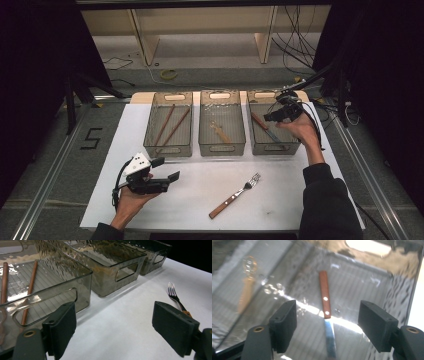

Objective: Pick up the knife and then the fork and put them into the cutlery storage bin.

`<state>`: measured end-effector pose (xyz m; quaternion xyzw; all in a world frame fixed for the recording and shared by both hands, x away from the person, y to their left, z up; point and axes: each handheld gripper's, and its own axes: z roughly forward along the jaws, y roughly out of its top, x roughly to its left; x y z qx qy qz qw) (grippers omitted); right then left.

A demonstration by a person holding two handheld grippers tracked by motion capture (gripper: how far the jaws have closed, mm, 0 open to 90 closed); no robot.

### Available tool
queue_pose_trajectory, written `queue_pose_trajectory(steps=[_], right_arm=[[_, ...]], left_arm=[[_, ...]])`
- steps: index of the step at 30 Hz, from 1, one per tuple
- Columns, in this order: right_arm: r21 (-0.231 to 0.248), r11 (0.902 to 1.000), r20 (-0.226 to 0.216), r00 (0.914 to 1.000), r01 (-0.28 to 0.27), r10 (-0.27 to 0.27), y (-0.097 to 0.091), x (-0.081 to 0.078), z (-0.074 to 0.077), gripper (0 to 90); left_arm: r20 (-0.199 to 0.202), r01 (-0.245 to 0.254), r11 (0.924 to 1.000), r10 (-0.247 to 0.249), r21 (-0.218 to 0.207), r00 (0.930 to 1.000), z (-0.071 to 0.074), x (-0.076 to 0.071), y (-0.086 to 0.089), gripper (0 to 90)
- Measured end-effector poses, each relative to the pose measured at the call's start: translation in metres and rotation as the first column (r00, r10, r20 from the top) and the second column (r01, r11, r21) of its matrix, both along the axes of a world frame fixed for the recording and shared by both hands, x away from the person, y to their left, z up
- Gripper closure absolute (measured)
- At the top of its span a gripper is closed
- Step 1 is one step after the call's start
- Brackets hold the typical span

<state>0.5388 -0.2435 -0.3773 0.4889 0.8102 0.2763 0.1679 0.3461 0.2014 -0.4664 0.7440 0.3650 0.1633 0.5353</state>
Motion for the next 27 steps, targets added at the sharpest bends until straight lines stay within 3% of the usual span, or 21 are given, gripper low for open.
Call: queue_pose_trajectory(steps=[6, 9, 15, 18, 24, 27], right_arm=[[0.035, 0.9912, 0.041, 0.9911, -0.128, 0.126, 0.015, -0.02, 0.014, 30.9], [0.029, 0.986, 0.048, 0.9855, -0.164, 0.163, 0.021, -0.029, 0.018, 31.0], [0.018, 0.9634, 0.062, 0.962, -0.268, 0.266, 0.038, -0.055, 0.018, 31.0], [0.024, 0.9395, 0.053, 0.9389, -0.342, 0.34, 0.046, -0.071, 0.016, 30.9], [0.008, 0.882, 0.005, 0.882, -0.471, 0.471, 0.059, -0.103, 0.004, 30.8], [0.002, 0.8618, -0.008, 0.8617, -0.507, 0.507, 0.067, -0.116, -0.005, 30.8]], left_arm=[[-0.001, 0.0, 1.0, 0.0, 0.002, 1.0, 0.0, 0.0, 0.0, 19.1], [0.003, 0.001, 1.0, -0.001, 0.003, 1.0, 0.0, 0.0, 0.0, 19.1], [0.001, 0.001, 1.0, -0.001, 0.003, 1.0, 0.0, 0.0, 0.0, 19.1], [0.001, 0.0, 1.0, 0.0, 0.004, 1.0, 0.0, 0.0, 0.0, 19.1], [0.001, -0.001, 1.0, 0.001, 0.004, 1.0, 0.0, 0.0, -0.001, 19.1], [0.001, 0.002, 1.0, -0.002, 0.009, 1.0, 0.0, 0.0, -0.001, 19.0]])
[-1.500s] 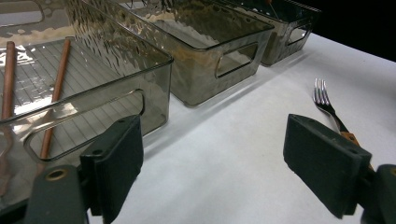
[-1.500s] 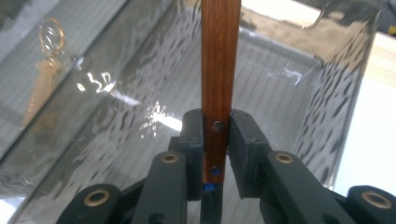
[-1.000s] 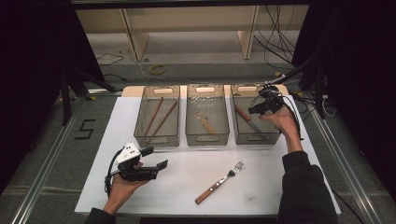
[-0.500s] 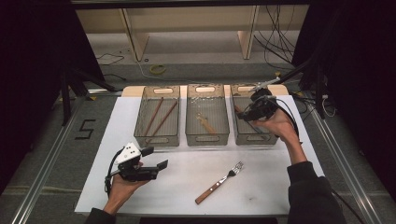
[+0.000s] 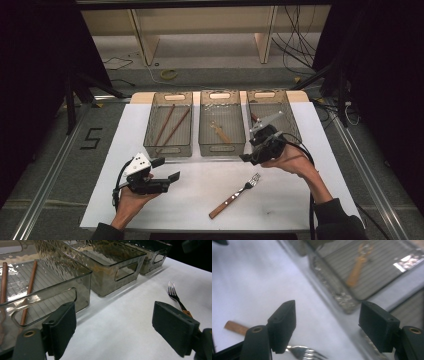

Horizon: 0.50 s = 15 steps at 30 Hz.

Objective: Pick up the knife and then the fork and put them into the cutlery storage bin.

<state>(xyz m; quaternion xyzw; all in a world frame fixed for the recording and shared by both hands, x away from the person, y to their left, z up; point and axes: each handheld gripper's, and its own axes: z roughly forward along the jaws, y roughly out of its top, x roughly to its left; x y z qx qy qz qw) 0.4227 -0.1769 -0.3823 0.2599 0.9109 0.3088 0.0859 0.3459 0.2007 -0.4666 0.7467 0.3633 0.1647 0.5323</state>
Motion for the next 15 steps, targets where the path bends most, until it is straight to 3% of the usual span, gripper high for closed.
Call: queue_pose_trajectory(steps=[7, 10, 15], right_arm=[[-0.025, 0.9955, -0.056, 0.9944, -0.091, 0.09, 0.014, -0.023, -0.022, 30.8], [-0.019, 0.9929, -0.066, 0.9911, -0.117, 0.116, 0.018, -0.027, -0.028, 31.0], [-0.047, 0.9863, -0.075, 0.9852, -0.158, 0.154, 0.028, -0.036, -0.037, 31.0]], left_arm=[[0.0, -0.002, 1.0, 0.002, -0.006, 1.0, 0.0, 0.0, 0.0, 19.0], [0.003, 0.001, 1.0, -0.001, -0.007, 1.0, 0.0, 0.0, 0.0, 19.0], [0.003, 0.001, 1.0, -0.001, -0.006, 1.0, 0.0, 0.0, 0.0, 19.0]])
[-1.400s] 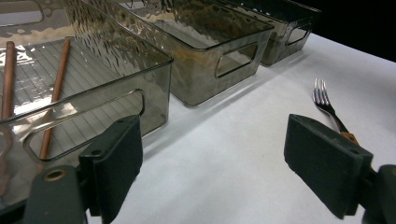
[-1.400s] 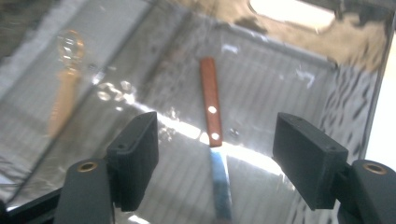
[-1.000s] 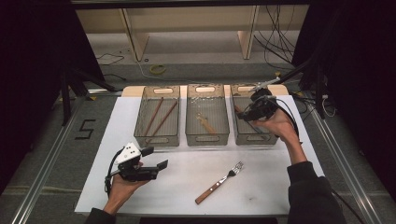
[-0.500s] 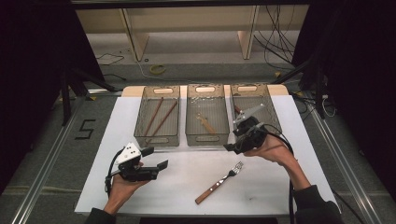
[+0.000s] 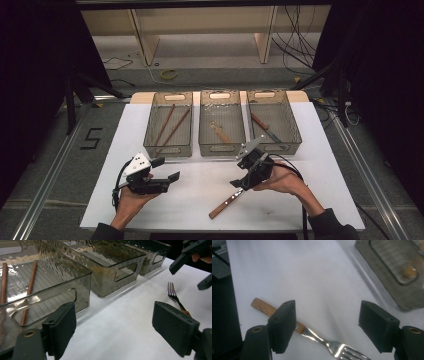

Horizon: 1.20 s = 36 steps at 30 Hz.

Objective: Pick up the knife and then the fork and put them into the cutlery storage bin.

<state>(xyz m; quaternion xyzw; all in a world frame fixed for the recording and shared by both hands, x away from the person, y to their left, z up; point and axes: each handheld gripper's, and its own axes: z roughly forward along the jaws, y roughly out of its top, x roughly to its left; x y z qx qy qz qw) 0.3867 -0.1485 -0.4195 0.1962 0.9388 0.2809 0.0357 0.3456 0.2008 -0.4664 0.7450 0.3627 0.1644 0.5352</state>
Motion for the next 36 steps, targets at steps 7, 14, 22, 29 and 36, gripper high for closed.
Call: queue_pose_trajectory(steps=[7, 14, 22, 29, 36], right_arm=[[-0.02, 0.9984, -0.004, 0.9986, -0.052, 0.052, 0.011, -0.009, -0.007, 31.3], [-0.056, 0.9936, -0.012, 0.9951, -0.098, 0.098, 0.021, -0.017, -0.014, 31.8], [-0.103, 0.9822, -0.034, 0.9874, -0.157, 0.155, 0.026, -0.023, -0.024, 36.2], [-0.147, 0.9685, -0.039, 0.9796, -0.201, 0.197, 0.028, -0.027, -0.03, 41.2], [-0.21, 0.953, -0.036, 0.9758, -0.218, 0.216, 0.03, -0.027, -0.041, 42.9]], left_arm=[[0.0, 0.003, 1.0, -0.003, 0.003, 1.0, 0.0, 0.0, 0.0, 19.0], [0.0, 0.002, 1.0, -0.002, 0.002, 1.0, 0.0, 0.0, -0.001, 19.0], [-0.001, 0.003, 1.0, -0.003, 0.004, 1.0, 0.0, 0.0, -0.001, 19.0], [0.0, 0.003, 1.0, -0.003, 0.003, 1.0, 0.0, -0.001, -0.001, 19.0], [-0.003, 0.003, 1.0, -0.003, 0.006, 1.0, 0.0, 0.0, -0.001, 19.1]])
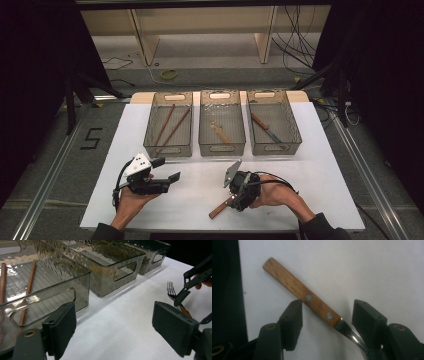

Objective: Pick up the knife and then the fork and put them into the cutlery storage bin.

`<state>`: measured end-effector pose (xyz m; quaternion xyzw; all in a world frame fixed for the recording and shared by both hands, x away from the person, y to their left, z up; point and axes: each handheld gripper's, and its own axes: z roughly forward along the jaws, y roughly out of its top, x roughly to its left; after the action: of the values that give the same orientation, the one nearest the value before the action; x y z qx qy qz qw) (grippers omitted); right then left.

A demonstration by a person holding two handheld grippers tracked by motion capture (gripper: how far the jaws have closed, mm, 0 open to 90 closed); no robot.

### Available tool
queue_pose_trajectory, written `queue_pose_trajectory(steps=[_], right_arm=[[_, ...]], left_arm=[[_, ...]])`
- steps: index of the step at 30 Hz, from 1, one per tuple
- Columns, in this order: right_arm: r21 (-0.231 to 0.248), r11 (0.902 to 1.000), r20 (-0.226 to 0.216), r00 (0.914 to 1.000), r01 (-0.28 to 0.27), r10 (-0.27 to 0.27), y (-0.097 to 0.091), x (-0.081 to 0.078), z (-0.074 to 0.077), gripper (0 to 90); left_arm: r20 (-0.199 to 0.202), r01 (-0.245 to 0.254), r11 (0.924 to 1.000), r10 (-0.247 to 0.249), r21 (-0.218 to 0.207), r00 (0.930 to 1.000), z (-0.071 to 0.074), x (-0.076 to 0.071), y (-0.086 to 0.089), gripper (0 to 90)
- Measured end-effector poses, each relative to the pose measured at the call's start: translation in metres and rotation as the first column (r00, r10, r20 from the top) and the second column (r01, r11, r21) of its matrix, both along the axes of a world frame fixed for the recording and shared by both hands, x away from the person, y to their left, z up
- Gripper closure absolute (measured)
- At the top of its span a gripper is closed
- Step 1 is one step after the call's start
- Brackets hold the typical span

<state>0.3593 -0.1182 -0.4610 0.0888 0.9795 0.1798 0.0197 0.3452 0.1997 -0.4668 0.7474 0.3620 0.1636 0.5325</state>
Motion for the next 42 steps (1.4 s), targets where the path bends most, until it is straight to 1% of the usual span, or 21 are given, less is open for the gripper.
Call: queue_pose_trajectory(steps=[2, 3, 4, 6, 10, 14, 19, 22, 24, 25, 30, 32, 35, 37, 38, 40, 42], right_arm=[[-0.023, 0.9996, 0.0, 0.9998, -0.018, 0.018, 0.0012, -0.0001, -0.002, 44.3], [-0.027, 0.9992, 0.004, 0.9996, -0.028, 0.029, 0.0016, 0.0001, -0.0028, 45.3], [-0.031, 0.9992, -0.002, 0.9996, -0.027, 0.027, 0.0018, -0.0006, -0.0031, 46.5], [-0.042, 0.9981, 0.014, 0.9989, -0.045, 0.045, 0.0022, -0.0014, -0.0041, 47.0], [-0.045, 0.9977, 0.026, 0.9983, -0.05, 0.051, 0.0028, -0.0032, -0.0042, 49.6], [-0.05, 0.9964, 0.025, 0.9972, -0.069, 0.07, 0.0034, -0.0044, -0.0038, 55.3], [-0.057, 0.9957, 0.019, 0.997, -0.073, 0.075, 0.0043, -0.0056, -0.0029, 61.6], [-0.066, 0.9943, 0.006, 0.9964, -0.084, 0.085, 0.0053, -0.0061, -0.0023, 66.2], [-0.073, 0.992, 0.013, 0.9944, -0.103, 0.104, 0.0064, -0.0059, -0.0023, 68.7], [-0.076, 0.9929, 0.001, 0.9958, -0.091, 0.091, 0.0072, -0.0073, -0.0019, 70.0], [-0.083, 0.9897, -0.001, 0.9931, -0.117, 0.117, 0.0076, -0.0071, -0.0017, 75.4], [-0.085, 0.9892, -0.008, 0.9928, -0.119, 0.119, 0.0079, -0.0071, -0.0015, 76.5], [-0.094, 0.989, -0.016, 0.9935, -0.114, 0.113, 0.0083, -0.0075, -0.0008, 77.4], [-0.086, 0.9911, -0.018, 0.9948, -0.102, 0.1, 0.0081, -0.007, -0.0012, 77.8], [-0.084, 0.9907, -0.017, 0.9943, -0.107, 0.106, 0.008, -0.0062, -0.0015, 77.9], [-0.079, 0.9934, -0.024, 0.9964, -0.083, 0.081, 0.0079, -0.0065, -0.0013, 78.0], [-0.076, 0.9938, -0.024, 0.9965, -0.081, 0.08, 0.0071, -0.0057, -0.0013, 78.0]], left_arm=[[0.001, 0.001, 1.0, -0.001, 0.002, 1.0, -0.0002, 0.0001, -0.0002, 19.1], [0.001, 0.001, 1.0, -0.001, 0.002, 1.0, -0.0001, 0.0001, -0.0003, 19.1], [0.001, 0.001, 1.0, -0.001, 0.001, 1.0, -0.0001, 0.0001, -0.0003, 19.1], [0.0, 0.001, 1.0, -0.001, 0.002, 1.0, -0.0002, 0.0002, -0.0003, 19.2], [0.002, 0.002, 1.0, -0.002, 0.002, 1.0, -0.0001, 0.0001, -0.0006, 19.2], [0.001, 0.003, 1.0, -0.003, 0.003, 1.0, -0.0002, 0.0001, -0.0006, 19.2], [0.002, 0.002, 1.0, -0.002, 0.003, 1.0, -0.0003, 0.0002, -0.0007, 19.2], [0.003, 0.006, 1.0, -0.006, 0.008, 1.0, -0.0001, 0.0002, -0.0004, 19.2], [0.0, 0.002, 1.0, -0.002, 0.003, 1.0, -0.0004, 0.0003, -0.0004, 19.2], [0.001, 0.002, 1.0, -0.002, 0.003, 1.0, -0.0003, 0.0002, -0.0005, 19.2], [0.001, 0.005, 1.0, -0.005, 0.009, 1.0, -0.0004, 0.0002, -0.0006, 19.2], [0.001, 0.002, 1.0, -0.002, 0.004, 1.0, -0.0004, 0.0002, -0.0008, 19.2], [0.002, 0.005, 1.0, -0.005, 0.008, 1.0, -0.0003, 0.0002, -0.0007, 19.2], [0.003, 0.004, 1.0, -0.004, 0.008, 1.0, -0.0003, 0.0002, -0.0005, 19.2], [0.002, 0.004, 1.0, -0.004, 0.008, 1.0, -0.0002, 0.0002, -0.0003, 19.2], [0.001, 0.001, 1.0, -0.001, 0.004, 1.0, -0.0001, 0.0002, -0.0003, 19.2], [0.002, 0.001, 1.0, -0.001, 0.003, 1.0, 0.0, 0.0001, -0.0002, 19.2]])
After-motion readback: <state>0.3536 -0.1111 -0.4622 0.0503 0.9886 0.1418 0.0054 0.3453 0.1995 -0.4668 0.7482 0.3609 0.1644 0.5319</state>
